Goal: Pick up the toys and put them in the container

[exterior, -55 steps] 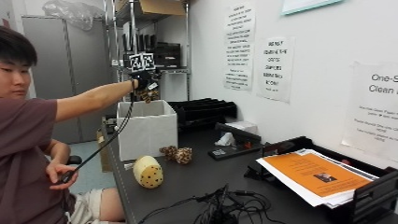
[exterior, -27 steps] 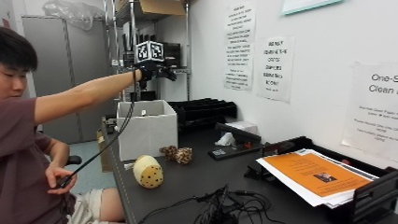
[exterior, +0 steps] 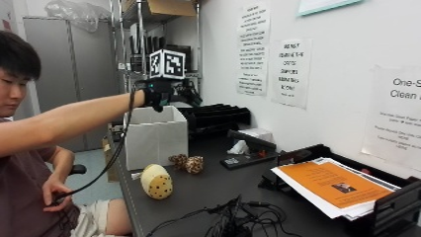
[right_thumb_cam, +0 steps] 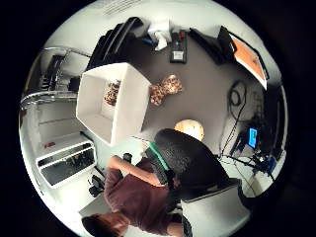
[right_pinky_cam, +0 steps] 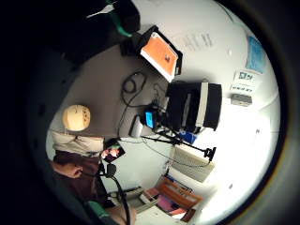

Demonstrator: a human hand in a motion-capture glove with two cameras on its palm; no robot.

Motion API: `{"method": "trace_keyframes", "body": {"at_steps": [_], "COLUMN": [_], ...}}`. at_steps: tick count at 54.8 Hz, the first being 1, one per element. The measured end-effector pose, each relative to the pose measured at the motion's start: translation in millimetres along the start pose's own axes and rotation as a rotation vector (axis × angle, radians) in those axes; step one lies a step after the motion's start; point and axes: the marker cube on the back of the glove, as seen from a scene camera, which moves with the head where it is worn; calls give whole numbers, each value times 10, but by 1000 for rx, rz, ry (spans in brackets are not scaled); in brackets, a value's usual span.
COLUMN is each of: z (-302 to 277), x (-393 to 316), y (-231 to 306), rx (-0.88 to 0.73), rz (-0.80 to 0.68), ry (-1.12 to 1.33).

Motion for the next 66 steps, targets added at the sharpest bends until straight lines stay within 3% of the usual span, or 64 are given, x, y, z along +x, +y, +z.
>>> {"method": "trace_keyframes", "body": {"at_steps": [8,18,23,41,51,66], "z": [989,2527,2900,2871,2739,1440], "x": [35,-441,-651,-812,-825,-348], "y": [234,333,336,10,-160,-248], "rx": [-25,-255,-222,9,-2,69], "rz": [-85,-188,-200,-201,-172,-125], "ry": [-136,-204,-234,-245,-341,-312]}}
